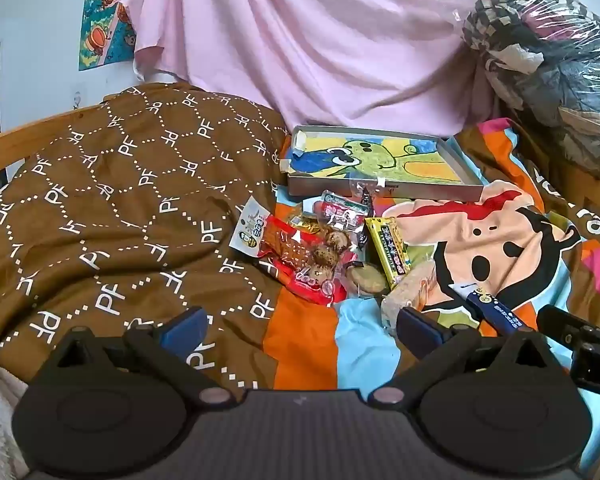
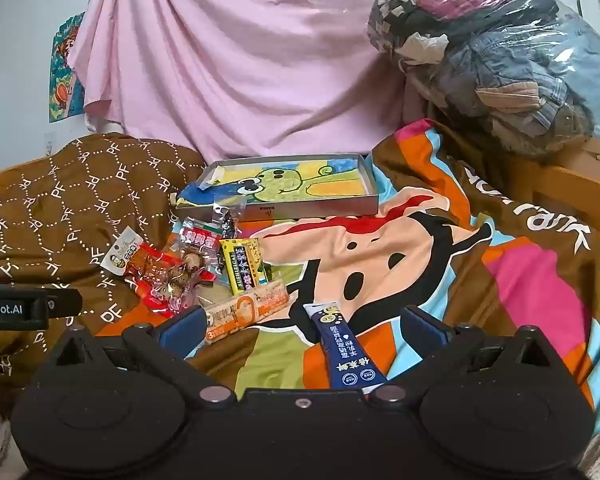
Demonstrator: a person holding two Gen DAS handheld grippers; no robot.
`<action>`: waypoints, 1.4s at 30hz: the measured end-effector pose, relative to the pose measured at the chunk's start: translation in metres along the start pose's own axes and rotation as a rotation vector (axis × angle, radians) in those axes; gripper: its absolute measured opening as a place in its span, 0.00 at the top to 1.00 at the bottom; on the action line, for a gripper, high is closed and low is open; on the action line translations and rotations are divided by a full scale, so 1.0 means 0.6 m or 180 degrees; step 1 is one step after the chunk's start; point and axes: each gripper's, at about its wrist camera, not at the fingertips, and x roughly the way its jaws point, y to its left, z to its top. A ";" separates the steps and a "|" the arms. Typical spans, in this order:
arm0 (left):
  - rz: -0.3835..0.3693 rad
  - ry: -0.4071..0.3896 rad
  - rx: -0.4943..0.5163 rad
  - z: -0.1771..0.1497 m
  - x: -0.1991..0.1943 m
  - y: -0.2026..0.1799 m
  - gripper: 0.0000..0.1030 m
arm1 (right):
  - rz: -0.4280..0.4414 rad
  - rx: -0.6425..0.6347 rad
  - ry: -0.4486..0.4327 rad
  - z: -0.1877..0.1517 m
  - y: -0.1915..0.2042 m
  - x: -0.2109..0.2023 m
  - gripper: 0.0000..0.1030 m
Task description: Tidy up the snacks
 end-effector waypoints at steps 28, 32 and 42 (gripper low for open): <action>-0.0009 0.0017 0.0009 0.000 0.000 -0.001 0.00 | 0.0009 0.0050 -0.0045 -0.002 -0.002 0.002 0.01; -0.0005 0.0019 0.0018 -0.006 0.002 0.000 0.00 | 0.0011 0.0049 -0.0042 -0.001 -0.003 0.002 0.01; -0.0006 0.0023 0.0016 -0.005 0.003 0.000 0.00 | 0.0009 0.0047 -0.0037 -0.002 -0.002 0.002 0.01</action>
